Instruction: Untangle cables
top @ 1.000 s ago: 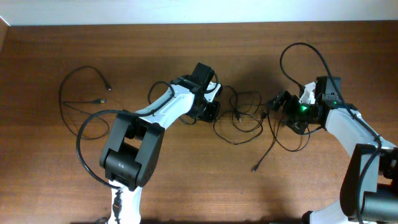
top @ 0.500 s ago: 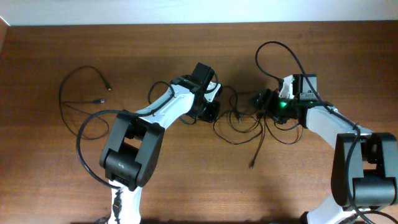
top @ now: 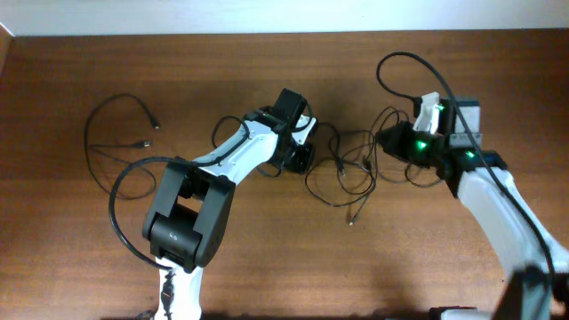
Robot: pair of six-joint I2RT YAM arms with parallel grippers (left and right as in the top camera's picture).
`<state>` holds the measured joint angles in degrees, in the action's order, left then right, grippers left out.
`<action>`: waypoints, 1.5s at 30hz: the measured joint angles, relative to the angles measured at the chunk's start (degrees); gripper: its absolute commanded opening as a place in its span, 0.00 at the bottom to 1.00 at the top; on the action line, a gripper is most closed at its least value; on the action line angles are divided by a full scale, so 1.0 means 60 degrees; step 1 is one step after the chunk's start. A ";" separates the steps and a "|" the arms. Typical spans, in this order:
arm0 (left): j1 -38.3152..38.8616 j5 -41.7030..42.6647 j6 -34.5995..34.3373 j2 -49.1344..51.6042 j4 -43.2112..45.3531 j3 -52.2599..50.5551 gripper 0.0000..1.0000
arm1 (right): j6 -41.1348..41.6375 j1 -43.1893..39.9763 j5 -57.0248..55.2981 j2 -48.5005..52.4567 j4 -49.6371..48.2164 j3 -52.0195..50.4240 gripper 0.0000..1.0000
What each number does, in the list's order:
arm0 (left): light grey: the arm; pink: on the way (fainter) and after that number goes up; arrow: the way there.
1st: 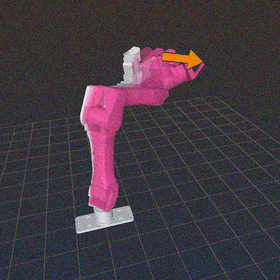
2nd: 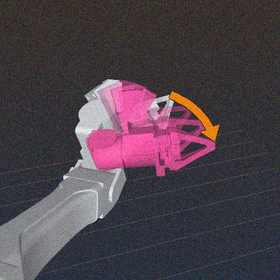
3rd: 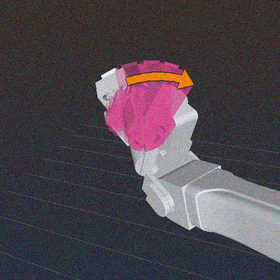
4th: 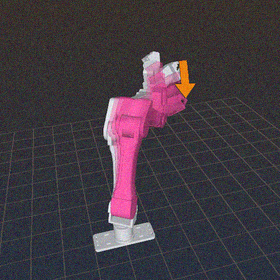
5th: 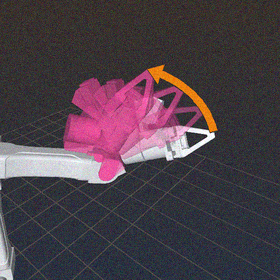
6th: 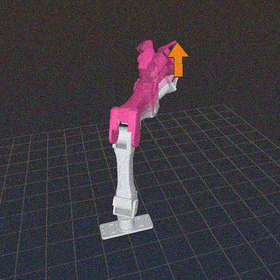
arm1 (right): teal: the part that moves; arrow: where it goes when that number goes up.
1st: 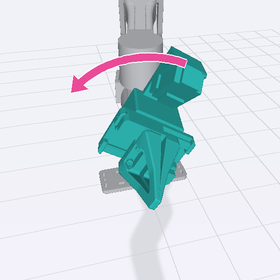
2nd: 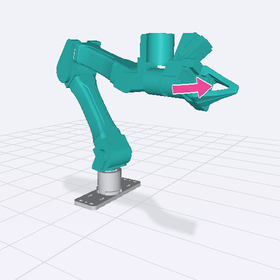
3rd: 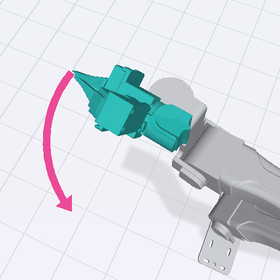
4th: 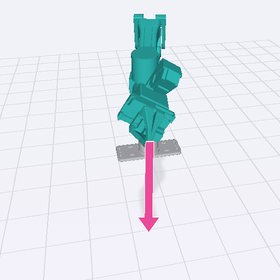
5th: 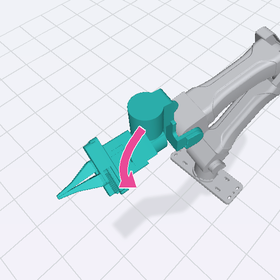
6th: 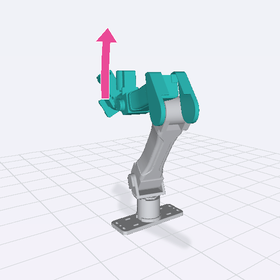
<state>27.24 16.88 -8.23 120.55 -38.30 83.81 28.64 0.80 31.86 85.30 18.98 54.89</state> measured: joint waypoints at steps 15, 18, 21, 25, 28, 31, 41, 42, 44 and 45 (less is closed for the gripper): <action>-0.0233 -0.0004 -0.0033 0.0000 -0.0331 0.0036 0.34 | -0.1534 0.0076 0.2794 -0.2809 0.3559 0.0051 0.04; -0.0379 -0.0004 -0.0044 0.0000 -0.0969 0.0393 0.47 | -0.1912 0.0954 0.2714 -0.2408 0.3847 0.0047 0.04; -0.0710 0.0000 -0.0069 0.0000 -0.1220 0.0579 0.50 | -0.2055 0.2200 0.2444 -0.1654 0.3756 0.0036 0.04; -0.1297 -0.0004 -0.0106 0.0000 -0.1515 0.0579 0.52 | -0.1632 0.3377 0.1829 -0.0310 0.3093 0.0029 0.04; -0.1712 -0.0004 -0.0248 0.0000 -0.1654 0.0586 0.55 | -0.1096 0.3799 0.1665 0.0925 0.2036 0.0007 0.05; -0.1789 -0.0007 -0.0328 0.0000 -0.1687 0.0586 0.57 | -0.0845 0.3821 0.1657 0.1552 0.1260 -0.0007 0.11; -0.1785 -0.1220 -0.1195 0.0000 -0.1945 0.0586 0.76 | -0.0627 0.3501 0.1479 0.1887 -0.0062 -0.0025 0.64; -0.1789 -0.1235 -0.1169 0.0000 -0.1942 0.0586 0.76 | -0.0623 0.3155 0.1468 0.1887 -0.0044 -0.0025 0.65; -0.1920 -0.1177 -0.1020 0.0000 -0.2208 0.0627 0.78 | -0.0605 0.2011 0.1406 0.1887 0.0036 -0.0025 0.98; -0.1996 -0.1137 -0.0969 -0.0004 -0.2284 0.0637 0.79 | -0.0619 0.1603 0.1370 0.1887 0.0142 -0.0025 0.98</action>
<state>15.27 10.07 -14.04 120.53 -52.01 87.64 24.93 10.41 40.07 96.62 19.84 54.74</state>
